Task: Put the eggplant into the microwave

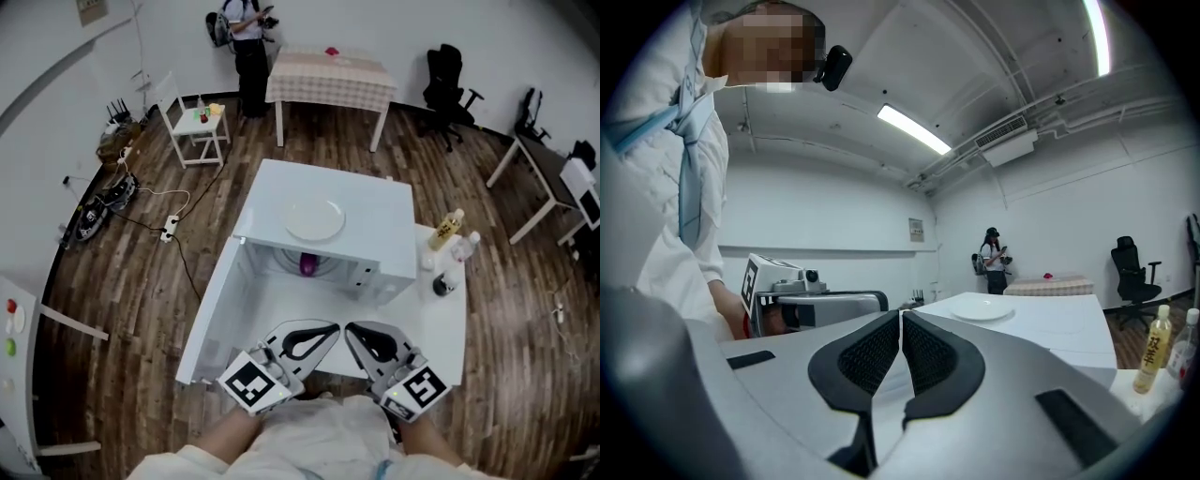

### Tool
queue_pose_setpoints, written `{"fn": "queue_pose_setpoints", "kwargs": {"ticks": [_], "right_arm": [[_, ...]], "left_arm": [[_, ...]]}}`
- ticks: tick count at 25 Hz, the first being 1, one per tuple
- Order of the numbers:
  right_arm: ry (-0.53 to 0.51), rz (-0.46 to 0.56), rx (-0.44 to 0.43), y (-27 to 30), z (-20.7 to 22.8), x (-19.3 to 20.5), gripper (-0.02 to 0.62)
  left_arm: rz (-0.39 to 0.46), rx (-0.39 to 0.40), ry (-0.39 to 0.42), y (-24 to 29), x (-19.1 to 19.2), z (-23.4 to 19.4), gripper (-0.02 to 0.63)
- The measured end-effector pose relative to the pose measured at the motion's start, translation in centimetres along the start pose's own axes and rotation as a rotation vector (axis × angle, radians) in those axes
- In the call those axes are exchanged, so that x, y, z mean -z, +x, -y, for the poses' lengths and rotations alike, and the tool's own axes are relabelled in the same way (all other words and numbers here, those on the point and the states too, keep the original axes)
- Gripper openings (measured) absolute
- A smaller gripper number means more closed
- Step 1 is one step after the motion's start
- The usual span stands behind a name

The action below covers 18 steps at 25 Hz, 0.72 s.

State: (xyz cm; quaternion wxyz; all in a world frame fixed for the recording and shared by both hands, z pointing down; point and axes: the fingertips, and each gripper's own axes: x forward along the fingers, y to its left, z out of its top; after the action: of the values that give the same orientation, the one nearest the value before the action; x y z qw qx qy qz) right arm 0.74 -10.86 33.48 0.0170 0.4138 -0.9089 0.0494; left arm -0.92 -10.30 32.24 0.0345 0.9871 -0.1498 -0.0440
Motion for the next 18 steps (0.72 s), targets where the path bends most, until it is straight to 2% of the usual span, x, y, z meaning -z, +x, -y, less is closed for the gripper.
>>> {"fn": "queue_pose_setpoints", "kwargs": {"ticks": [18], "right_arm": [[-0.003,-0.011,0.020,-0.01,0.03,0.19,0.032]], "left_arm": [[0.007,0.019,-0.003,-0.07,0.42,-0.01,0.000]]}}
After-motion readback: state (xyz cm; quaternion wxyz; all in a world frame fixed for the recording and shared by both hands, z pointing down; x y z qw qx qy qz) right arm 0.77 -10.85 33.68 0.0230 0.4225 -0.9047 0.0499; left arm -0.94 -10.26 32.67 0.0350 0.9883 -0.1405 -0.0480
